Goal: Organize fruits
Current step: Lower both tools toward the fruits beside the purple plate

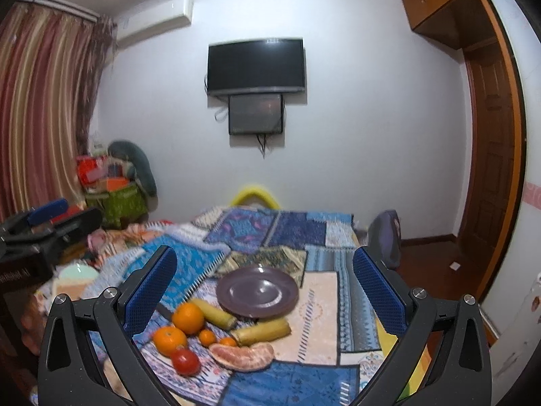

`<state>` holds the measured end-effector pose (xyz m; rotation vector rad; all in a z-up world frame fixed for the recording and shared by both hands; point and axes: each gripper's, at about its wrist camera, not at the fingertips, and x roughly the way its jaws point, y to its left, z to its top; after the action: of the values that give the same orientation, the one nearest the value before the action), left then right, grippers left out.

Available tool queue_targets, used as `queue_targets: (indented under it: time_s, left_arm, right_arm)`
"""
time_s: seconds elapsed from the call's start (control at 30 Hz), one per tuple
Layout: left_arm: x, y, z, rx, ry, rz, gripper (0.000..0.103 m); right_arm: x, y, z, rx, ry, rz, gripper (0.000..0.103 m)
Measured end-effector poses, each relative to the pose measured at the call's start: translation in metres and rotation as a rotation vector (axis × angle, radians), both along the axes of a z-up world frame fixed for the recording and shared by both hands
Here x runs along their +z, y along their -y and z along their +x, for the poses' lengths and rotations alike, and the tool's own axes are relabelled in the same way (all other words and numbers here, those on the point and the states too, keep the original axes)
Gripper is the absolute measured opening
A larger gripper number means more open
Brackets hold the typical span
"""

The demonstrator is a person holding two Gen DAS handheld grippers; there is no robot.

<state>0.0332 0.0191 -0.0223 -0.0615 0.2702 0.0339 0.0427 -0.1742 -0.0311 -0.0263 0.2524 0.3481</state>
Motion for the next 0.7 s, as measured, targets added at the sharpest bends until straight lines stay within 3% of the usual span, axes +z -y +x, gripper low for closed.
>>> queue_targets:
  time_s: [0.07,0.17,0.37,0.43,0.7]
  left_arm:
    - [-0.008,-0.009,0.010,0.015,-0.034,-0.004,0.101]
    - [-0.022,-0.020,0.025,0.032,-0.096,0.007,0.088]
    - [-0.051,-0.035,0.056,0.028,-0.225,0.010,0.077]
    - [-0.061,-0.038,0.065,0.016,-0.261,0.006,0.073]
    - [-0.103,-0.047,0.096,-0.036,-0.416,0.003,0.071]
  right_arm:
    - [-0.010,0.000,0.011,-0.006,-0.037,-0.025,0.103]
    - [-0.026,-0.002,0.025,-0.003,-0.094,-0.050,0.102]
    - [-0.058,-0.004,0.049,0.034,-0.221,-0.087,0.078]
    - [-0.067,-0.006,0.054,0.064,-0.267,-0.093,0.061]
    - [-0.110,-0.026,0.077,0.120,-0.429,-0.149,0.062]
